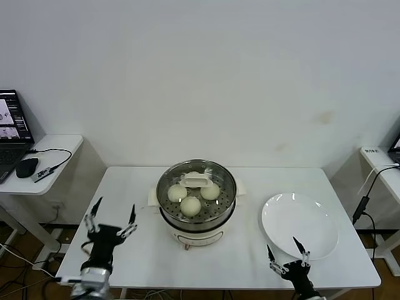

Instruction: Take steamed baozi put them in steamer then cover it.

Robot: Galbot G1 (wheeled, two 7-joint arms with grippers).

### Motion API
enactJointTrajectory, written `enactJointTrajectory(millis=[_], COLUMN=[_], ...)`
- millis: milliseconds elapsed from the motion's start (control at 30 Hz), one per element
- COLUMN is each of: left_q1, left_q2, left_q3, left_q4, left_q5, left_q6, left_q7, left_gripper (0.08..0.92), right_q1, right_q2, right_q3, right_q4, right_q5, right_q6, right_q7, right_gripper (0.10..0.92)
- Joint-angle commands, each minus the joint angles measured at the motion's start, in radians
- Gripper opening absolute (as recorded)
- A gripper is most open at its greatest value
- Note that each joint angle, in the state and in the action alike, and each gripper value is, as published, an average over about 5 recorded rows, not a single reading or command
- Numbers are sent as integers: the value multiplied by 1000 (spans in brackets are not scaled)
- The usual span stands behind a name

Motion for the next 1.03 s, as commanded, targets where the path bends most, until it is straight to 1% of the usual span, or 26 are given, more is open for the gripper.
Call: enactJointTrajectory(millis=[33,167,300,500,800,1033], left_q1=[205,193,184,193,174,158], left_q2=[-32,-44,-55,-67,-80,-87], left_q3=[-97,-70,-56,-23,4,15], left_q4=[44,92,130,129,137,147], left_q5=[-430,-415,-397,-392,-380,-385], left_q6=[-114,-135,-161,-169,-166,-167], left_q7=[-67,-44,-1,33,64,61], left_gripper=[823,823,823,823,823,823], right_q1=[-76,-107,-142,-193,-223,-226], right_q2=[-99,-133,-164,-193,-201,-199], right_q3=[-9,-21,-36,-44,-47,-45], right_q4=[50,113,191,277,343,330], right_q5=[66,132,187,246,258,241], right_q6=[-25,-77,-140,-218,-322,-305], right_q7=[11,34,63,100,162,158], right_gripper=[823,823,823,823,823,823])
